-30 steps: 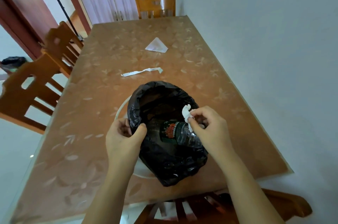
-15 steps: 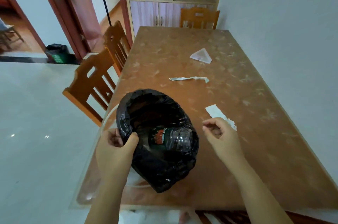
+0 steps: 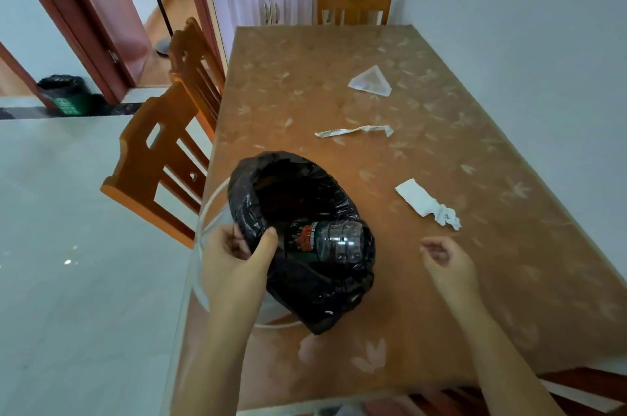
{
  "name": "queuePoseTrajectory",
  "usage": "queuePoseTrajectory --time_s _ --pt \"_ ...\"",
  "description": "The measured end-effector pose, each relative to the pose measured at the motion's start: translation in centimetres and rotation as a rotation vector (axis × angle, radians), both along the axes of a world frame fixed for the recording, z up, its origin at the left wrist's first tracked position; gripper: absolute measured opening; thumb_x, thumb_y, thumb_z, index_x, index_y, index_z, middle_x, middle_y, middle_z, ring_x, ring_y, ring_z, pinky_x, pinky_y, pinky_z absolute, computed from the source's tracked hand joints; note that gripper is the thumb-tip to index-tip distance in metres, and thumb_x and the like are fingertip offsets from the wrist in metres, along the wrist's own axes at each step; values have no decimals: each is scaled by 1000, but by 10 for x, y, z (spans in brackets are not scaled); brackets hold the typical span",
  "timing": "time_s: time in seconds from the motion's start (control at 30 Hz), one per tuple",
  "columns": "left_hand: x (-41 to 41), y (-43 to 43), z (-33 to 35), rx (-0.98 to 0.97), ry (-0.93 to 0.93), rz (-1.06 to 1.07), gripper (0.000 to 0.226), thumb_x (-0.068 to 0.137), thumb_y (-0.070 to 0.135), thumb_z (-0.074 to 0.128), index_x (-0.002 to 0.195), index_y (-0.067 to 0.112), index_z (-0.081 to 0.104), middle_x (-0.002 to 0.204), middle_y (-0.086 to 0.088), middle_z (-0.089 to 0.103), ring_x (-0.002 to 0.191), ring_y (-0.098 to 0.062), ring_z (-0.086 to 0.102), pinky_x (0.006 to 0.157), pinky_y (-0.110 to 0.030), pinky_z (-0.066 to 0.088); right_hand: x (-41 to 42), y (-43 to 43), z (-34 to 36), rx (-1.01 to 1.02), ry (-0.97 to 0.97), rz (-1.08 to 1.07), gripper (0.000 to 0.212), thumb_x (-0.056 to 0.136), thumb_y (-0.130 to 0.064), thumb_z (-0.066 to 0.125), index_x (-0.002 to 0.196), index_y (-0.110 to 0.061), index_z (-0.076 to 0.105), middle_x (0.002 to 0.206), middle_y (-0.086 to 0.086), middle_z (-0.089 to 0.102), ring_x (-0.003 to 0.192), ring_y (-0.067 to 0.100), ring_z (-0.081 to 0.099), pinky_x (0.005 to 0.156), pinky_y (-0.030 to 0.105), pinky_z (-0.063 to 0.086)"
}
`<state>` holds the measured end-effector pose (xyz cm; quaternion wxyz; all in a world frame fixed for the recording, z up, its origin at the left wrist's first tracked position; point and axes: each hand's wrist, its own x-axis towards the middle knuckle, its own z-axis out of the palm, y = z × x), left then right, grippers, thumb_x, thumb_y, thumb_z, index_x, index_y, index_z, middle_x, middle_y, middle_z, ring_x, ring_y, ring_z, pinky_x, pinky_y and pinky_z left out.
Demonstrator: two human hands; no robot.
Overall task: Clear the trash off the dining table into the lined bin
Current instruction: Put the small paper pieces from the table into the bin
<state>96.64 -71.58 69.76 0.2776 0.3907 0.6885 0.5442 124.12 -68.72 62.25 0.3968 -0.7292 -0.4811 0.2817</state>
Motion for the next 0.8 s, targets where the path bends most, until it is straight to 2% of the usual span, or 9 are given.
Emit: queuePoseTrajectory --time_s 0.13,0.23,0.37,0.5,0.57,0.6,0.7,0.8 --pt "23 32 3 10 11 -83 28 76 28 69 78 7 51 66 -7 45 53 -4 40 54 -35 38 35 30 -16 -43 11 -137 13 81 -7 60 93 -12 60 99 12 64 82 18 57 73 32 46" --pt "42 60 3 -10 33 -117 29 76 28 70 77 6 51 65 -11 46 56 -16 45 53 -39 40 65 53 -33 -130 7 -233 19 81 -12 61 99 -16 59 105 11 62 88 22 58 78 36 46" --pt "68 93 1 0 8 -120 28 75 25 71 71 12 46 63 -4 42 54 -10 41 54 -37 38 93 87 -45 -169 -19 -245 26 79 -16 63 105 -15 59 109 12 57 93 27 58 81 38 45" --pt "84 114 2 3 24 -130 25 75 26 71 75 14 50 72 -18 52 62 -24 50 59 -43 47 105 114 -53 -232 -81 -222 34 80 -18 62 112 -10 56 114 16 53 103 32 52 85 45 44" --pt "88 123 3 17 30 -133 25 75 23 70 76 10 49 71 -15 51 60 -18 50 59 -43 47 106 125 -55 -279 -71 -233 40 80 -20 63 117 -9 54 122 17 50 111 33 47 91 48 42" --pt "89 127 3 22 29 -137 25 76 22 70 76 10 48 70 -13 51 60 -19 50 60 -45 48 106 129 -56 -309 -81 -215 42 80 -22 62 119 -8 53 124 17 50 114 34 45 93 47 41" --pt "89 136 2 6 26 -148 25 76 22 70 78 9 49 81 -27 54 74 -40 53 66 -53 51 102 136 -58 -376 -109 -135 43 83 -20 60 122 -6 50 129 19 47 119 36 40 96 42 35" --pt "83 143 2 0 31 -180 26 77 24 69 80 7 50 83 -31 54 78 -43 54 65 -54 50 91 131 -56 -398 -87 -165 40 84 -16 59 121 -4 50 129 21 46 119 36 38 94 39 33"
